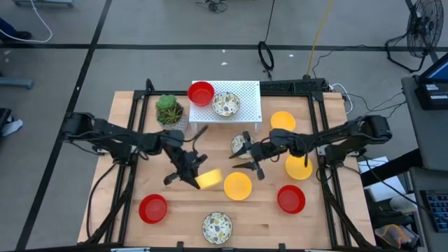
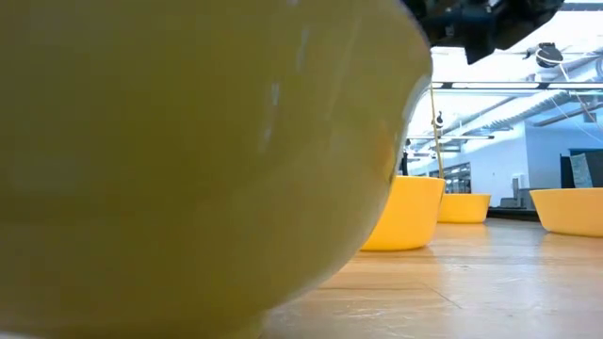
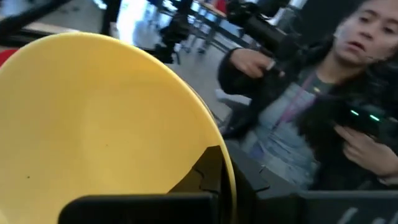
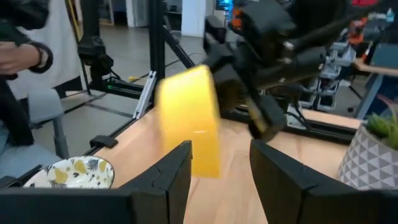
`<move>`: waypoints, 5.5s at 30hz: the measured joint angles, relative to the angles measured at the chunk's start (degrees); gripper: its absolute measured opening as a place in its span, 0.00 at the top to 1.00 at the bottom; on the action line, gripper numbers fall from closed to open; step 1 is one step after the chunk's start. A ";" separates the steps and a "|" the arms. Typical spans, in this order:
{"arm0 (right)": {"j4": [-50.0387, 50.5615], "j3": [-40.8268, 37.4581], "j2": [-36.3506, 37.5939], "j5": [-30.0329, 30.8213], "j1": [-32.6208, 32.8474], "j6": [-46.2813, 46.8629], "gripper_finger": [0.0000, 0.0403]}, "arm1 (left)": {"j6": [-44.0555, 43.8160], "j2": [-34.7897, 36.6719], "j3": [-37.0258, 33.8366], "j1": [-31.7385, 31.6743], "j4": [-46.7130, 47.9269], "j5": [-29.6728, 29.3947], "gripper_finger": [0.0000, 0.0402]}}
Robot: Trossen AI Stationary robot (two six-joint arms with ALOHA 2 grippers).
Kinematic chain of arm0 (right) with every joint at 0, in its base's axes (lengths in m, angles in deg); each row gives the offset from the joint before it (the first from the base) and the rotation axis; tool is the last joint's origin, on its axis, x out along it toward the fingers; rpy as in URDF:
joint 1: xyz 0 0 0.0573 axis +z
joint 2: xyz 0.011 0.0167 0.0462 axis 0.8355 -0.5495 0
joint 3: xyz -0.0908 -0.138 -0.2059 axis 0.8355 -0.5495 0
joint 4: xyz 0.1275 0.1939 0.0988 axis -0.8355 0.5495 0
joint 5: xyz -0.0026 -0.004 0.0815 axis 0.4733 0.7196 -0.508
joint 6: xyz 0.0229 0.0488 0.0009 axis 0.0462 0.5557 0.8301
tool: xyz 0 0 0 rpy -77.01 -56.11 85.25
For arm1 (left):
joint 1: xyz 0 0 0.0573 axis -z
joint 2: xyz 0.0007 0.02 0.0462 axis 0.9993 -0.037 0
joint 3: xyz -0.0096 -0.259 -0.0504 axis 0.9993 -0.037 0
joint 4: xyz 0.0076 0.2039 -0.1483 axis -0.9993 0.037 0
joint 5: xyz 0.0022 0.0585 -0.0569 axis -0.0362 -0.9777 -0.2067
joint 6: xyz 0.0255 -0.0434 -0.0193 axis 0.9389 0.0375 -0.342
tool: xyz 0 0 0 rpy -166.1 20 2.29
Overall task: Pick & Place Mini bowls
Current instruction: Put the yellow bowl on the shelf
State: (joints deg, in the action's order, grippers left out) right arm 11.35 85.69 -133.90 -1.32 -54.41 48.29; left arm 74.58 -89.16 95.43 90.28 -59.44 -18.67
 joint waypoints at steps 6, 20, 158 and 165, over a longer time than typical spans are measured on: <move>0.03 1.32 -3.31 -0.02 -0.30 3.70 0.62 | 8.25 -4.02 9.13 -2.91 19.96 1.28 0.98; 0.82 1.32 -3.55 -3.05 -0.28 2.15 0.62 | 26.67 -14.53 27.17 -4.81 51.94 0.63 0.99; 50.28 24.21 -5.48 31.52 -28.93 1.99 1.00 | 4.54 15.39 37.91 -0.49 69.56 -61.46 0.33; 46.71 24.27 -5.45 31.49 -29.24 2.33 0.99 | 5.46 15.97 37.90 -0.56 70.50 -62.96 0.33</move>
State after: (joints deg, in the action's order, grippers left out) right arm 58.06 109.96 -139.35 30.16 -83.65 50.62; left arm 80.05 -73.19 133.33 89.72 11.07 -81.63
